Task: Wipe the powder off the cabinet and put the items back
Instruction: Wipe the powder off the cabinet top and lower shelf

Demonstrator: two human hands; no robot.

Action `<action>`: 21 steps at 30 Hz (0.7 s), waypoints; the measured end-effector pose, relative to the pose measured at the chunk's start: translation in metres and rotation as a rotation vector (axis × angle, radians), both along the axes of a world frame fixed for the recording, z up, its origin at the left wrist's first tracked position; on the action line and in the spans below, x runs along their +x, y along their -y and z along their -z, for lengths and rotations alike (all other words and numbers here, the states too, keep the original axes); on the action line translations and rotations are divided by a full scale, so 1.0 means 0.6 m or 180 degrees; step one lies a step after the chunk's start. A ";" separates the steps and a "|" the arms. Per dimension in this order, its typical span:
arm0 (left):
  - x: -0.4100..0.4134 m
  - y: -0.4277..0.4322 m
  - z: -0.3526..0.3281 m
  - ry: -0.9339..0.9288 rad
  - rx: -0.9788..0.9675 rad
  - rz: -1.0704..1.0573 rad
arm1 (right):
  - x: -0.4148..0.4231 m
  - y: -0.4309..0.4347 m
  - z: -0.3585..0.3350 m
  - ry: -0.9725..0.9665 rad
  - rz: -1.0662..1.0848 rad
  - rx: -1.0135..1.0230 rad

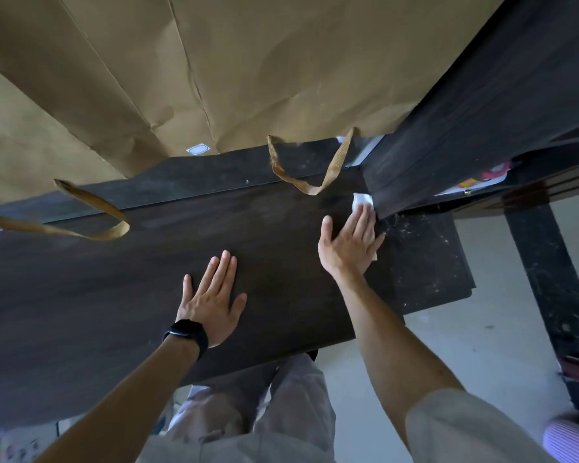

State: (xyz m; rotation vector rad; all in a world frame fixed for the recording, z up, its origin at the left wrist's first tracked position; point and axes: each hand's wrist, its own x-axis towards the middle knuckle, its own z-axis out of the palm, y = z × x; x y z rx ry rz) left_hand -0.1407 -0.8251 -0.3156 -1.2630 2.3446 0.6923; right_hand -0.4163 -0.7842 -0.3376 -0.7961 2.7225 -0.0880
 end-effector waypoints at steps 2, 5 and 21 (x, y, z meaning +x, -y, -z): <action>0.001 0.002 -0.001 0.0032 0.0006 0.0045 | -0.005 0.026 0.004 0.0033 0.0202 -0.0088; -0.003 0.001 -0.008 0.0033 0.0065 -0.0010 | 0.033 0.005 -0.001 0.0147 0.0714 -0.0213; 0.000 -0.006 -0.002 -0.0092 0.0090 -0.0131 | 0.007 -0.021 -0.010 0.0226 0.0914 -0.0206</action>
